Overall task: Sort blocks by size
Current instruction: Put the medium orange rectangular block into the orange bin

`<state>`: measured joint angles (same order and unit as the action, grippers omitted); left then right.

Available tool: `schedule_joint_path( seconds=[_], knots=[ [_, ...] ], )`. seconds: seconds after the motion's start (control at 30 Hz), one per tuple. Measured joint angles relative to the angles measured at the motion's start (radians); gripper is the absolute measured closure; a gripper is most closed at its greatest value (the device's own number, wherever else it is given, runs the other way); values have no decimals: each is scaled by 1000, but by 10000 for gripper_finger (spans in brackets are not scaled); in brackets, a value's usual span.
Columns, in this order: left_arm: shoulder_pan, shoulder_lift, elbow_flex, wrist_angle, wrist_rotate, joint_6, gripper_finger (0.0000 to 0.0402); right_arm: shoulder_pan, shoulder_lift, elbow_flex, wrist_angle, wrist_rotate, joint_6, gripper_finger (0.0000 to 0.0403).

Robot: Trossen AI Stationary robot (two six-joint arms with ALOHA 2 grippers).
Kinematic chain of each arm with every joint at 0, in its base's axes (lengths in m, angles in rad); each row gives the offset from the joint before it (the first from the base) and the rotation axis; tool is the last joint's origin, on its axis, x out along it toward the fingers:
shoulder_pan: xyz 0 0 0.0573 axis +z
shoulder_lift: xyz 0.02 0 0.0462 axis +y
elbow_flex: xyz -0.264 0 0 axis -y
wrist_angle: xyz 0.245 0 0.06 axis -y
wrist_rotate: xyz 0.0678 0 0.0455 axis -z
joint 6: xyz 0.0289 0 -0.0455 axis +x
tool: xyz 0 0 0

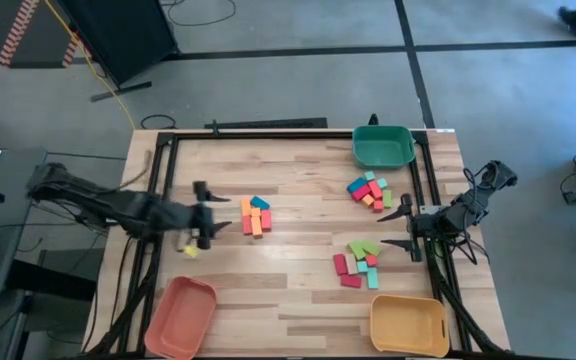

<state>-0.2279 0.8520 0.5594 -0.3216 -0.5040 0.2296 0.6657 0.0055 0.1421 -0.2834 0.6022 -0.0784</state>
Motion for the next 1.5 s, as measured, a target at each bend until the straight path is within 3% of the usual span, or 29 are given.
schedule_joint_path(
  seconds=[0.1, 0.27, 0.47, 0.7, 1.1, 1.5],
  knots=[
    [72, 148, 31, 21, 136, 44, 123, 0, 0, 0, 0, 0, 0, 112],
    [186, 329, 79, 25, 198, 150, 123, 0, 0, 0, 0, 0, 0, 112],
    [342, 482, 145, -17, 455, 145, 123, 0, 0, 0, 0, 0, 0, 112],
    [342, 589, 218, -116, 575, 75, 123, 0, 0, 0, 0, 0, 0, 112],
    [305, 732, 222, -72, 532, 28, 123, 0, 0, 0, 0, 0, 0, 112],
    [243, 648, 217, -265, 551, -36, 123, 0, 0, 0, 0, 0, 0, 112]
  ],
)
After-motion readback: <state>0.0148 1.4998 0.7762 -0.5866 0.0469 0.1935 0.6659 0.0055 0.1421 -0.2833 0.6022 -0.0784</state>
